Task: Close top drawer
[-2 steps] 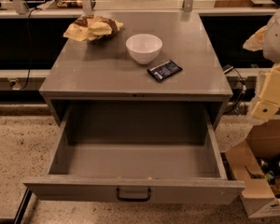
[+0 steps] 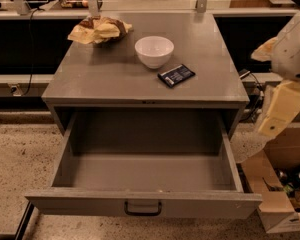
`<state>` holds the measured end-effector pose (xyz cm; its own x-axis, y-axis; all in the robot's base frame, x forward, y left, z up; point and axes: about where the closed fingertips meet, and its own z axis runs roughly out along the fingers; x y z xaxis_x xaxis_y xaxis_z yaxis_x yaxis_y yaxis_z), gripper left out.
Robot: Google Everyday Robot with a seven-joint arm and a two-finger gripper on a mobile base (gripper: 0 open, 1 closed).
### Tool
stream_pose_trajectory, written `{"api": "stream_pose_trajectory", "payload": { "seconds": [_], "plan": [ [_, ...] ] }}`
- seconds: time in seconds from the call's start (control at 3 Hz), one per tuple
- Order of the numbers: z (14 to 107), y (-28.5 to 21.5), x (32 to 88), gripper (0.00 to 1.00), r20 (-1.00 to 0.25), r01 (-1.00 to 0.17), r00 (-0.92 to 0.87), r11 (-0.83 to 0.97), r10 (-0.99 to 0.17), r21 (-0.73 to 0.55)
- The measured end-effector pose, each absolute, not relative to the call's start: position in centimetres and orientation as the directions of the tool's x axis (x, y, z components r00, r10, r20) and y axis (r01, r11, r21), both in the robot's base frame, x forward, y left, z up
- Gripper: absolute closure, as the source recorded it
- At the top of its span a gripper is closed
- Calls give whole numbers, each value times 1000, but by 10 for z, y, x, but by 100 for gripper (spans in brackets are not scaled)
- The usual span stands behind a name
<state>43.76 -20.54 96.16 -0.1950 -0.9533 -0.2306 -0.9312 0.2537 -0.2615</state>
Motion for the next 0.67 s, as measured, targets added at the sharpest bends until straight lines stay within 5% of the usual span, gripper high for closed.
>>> {"api": "stream_pose_trajectory", "payload": {
  "seconds": [0.67],
  "plan": [
    [876,-162,426,0,-384,-946,-106,212,-917,-246]
  ]
}}
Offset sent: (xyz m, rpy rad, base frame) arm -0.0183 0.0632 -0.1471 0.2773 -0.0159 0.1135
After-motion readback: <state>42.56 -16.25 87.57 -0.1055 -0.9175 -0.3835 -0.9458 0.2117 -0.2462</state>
